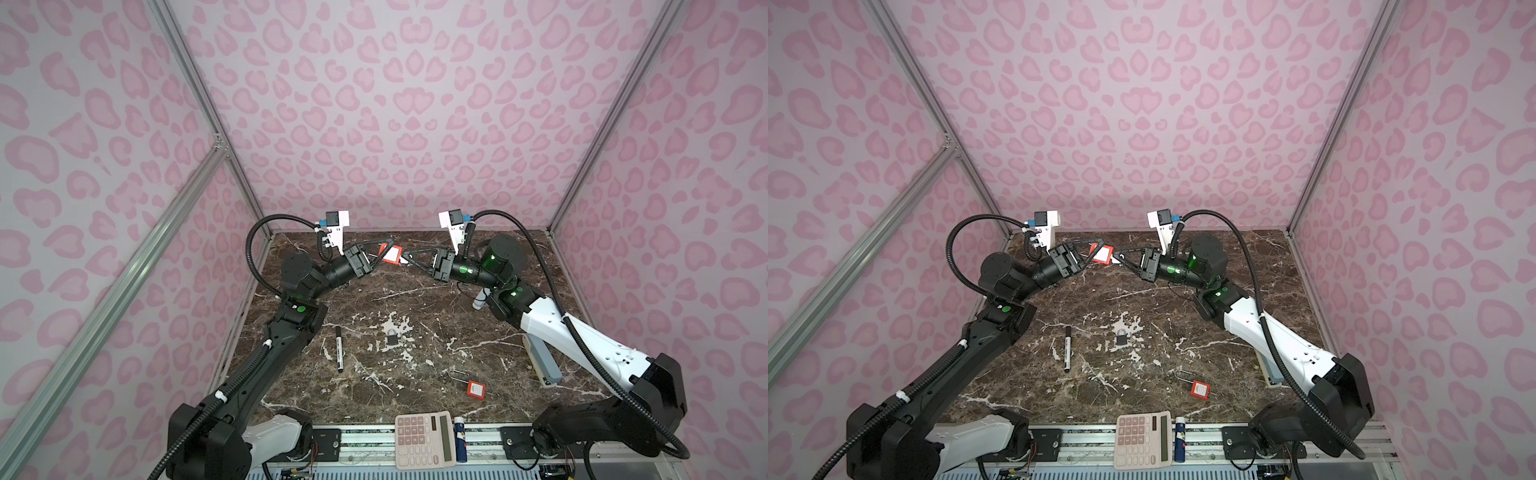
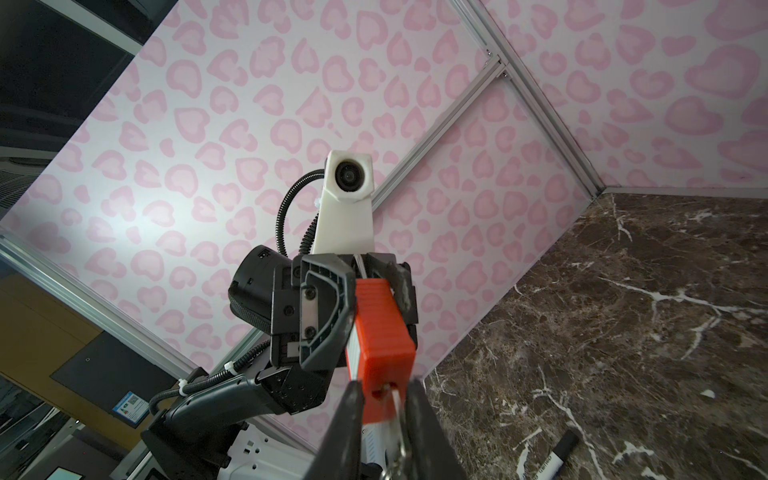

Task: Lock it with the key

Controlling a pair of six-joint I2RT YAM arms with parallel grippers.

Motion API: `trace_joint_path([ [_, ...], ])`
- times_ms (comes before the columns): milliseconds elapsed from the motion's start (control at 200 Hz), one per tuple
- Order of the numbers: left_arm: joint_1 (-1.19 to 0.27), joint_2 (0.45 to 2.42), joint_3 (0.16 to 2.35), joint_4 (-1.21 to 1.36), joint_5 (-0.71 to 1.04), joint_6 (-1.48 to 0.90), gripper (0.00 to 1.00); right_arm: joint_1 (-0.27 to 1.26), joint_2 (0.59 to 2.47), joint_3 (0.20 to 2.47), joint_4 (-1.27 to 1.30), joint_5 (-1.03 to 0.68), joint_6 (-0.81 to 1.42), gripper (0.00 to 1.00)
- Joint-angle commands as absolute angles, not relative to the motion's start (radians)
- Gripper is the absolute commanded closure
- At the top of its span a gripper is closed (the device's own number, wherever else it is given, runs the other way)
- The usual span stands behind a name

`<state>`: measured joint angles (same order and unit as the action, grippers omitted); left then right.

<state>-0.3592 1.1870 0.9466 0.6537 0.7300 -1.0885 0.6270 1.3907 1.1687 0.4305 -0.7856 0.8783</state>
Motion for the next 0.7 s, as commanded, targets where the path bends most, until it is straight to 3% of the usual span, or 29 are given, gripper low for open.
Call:
trace_joint_path([
  [0,-0.359,1.187,0.956,0.706,0.735,-1.088,0.96,0.628,1.388,1.166,0.433,-0.799,0.88,0.88],
  [175,-0.359,1.19,0.957,0.704,0.733,-1.088,0.97,0.628,1.385,1.171,0.4,-0.802,0.876,0.99],
  [695,-0.358,1.194,0.949,0.701,0.715,-1.097,0.96,0.592,1.313,1.105,0.384,-0.758,0.825,1.0],
])
